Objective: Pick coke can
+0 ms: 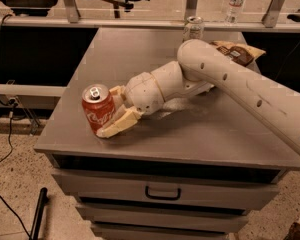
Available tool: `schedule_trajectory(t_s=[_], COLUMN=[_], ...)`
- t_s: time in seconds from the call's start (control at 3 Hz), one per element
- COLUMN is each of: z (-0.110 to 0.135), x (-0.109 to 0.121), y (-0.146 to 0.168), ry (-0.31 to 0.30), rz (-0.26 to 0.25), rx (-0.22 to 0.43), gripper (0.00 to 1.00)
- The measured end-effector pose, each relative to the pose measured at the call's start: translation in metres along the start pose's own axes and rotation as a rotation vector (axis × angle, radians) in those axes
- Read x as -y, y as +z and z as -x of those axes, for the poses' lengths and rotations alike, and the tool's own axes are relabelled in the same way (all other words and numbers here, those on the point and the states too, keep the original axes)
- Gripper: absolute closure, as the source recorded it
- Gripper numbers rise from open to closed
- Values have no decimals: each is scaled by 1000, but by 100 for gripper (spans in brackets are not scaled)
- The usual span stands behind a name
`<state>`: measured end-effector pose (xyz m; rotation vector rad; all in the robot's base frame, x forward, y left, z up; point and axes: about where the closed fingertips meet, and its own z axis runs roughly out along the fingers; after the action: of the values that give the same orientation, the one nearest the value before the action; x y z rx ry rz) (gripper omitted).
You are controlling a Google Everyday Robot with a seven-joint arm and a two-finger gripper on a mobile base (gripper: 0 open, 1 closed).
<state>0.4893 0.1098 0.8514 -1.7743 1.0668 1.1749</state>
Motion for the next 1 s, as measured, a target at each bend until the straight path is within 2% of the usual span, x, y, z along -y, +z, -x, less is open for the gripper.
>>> schedule_trajectory(t_s=[0.33,0.67,1.0], z=[9,33,78], x=[1,-2,-9], y=[5,7,-1], ry=[-32,-70,-91], rz=[7,15,-3], rx=[37,64,37], gripper=[94,100,100])
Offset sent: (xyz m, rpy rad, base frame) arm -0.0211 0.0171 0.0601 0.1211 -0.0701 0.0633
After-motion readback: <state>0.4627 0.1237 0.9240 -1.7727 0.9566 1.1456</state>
